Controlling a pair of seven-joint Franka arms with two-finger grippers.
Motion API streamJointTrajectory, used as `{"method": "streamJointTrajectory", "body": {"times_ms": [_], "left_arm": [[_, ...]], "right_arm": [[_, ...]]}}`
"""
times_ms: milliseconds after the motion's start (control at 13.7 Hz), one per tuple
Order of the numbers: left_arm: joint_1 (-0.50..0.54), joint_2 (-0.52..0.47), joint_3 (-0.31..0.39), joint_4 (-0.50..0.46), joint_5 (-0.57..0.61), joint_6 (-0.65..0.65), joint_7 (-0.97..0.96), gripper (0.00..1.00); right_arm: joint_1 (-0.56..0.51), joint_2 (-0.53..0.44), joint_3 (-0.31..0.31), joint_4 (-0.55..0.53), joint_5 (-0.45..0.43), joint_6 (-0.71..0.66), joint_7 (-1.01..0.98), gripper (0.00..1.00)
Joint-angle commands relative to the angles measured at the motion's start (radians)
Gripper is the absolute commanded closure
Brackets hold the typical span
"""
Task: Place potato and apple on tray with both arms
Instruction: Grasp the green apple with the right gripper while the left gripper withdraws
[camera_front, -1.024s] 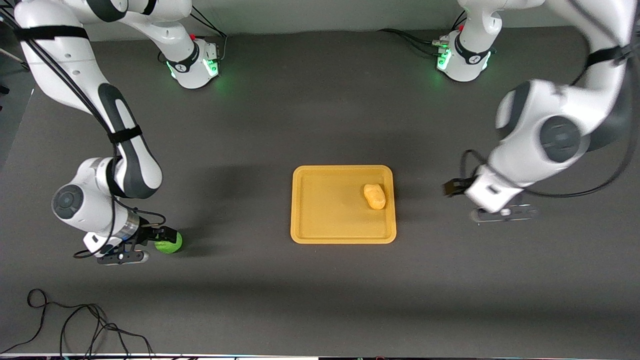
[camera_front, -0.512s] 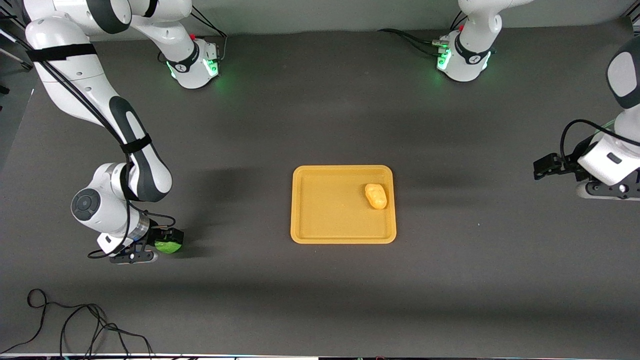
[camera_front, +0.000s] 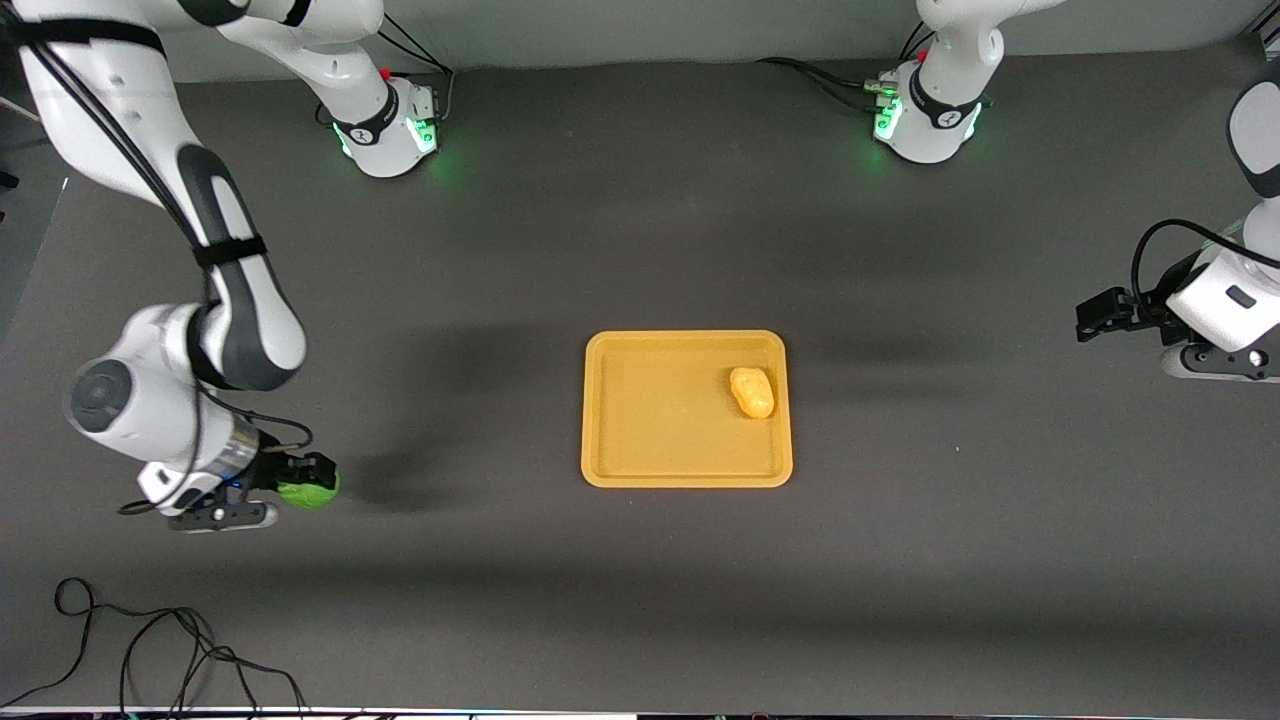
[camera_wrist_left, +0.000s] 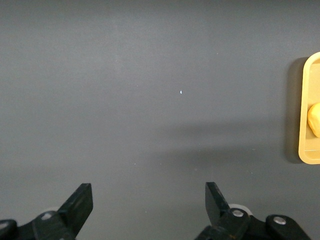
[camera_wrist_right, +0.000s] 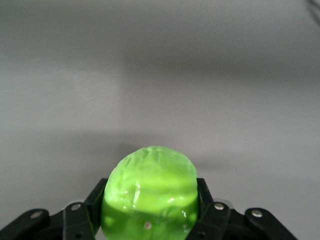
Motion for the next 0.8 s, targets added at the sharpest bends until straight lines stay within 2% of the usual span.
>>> {"method": "streamJointTrajectory", "body": {"times_ms": [0,146,220,512,732], "left_arm": [[0.011,-0.029,-0.007,-0.011,-0.012,-0.023,0.021,0.0],[0.011,-0.029,-0.005,-0.005,-0.01,-0.025,0.021,0.0],[0.013,-0.029,-0.005,0.003,-0.01,-0.033,0.021,0.0],[0.013,-0.042,-0.005,0.009,-0.01,-0.06,0.023,0.0],[0.013,-0.046,-0.007,0.009,-0.012,-0.063,0.02,0.0]], "right_arm": [[0.007,-0.077,-0.004,0.102,0.014,-0.235,0.011,0.42],[0.012,-0.105,0.001,0.171,0.012,-0.354,0.017,0.42],[0.05,-0.12,-0.001,0.188,0.012,-0.382,0.052,0.42],[0.27,-0.145,-0.002,0.242,-0.009,-0.441,0.393,0.42],[0.465,-0.08,-0.001,0.32,-0.028,-0.442,0.665,0.42]]}}
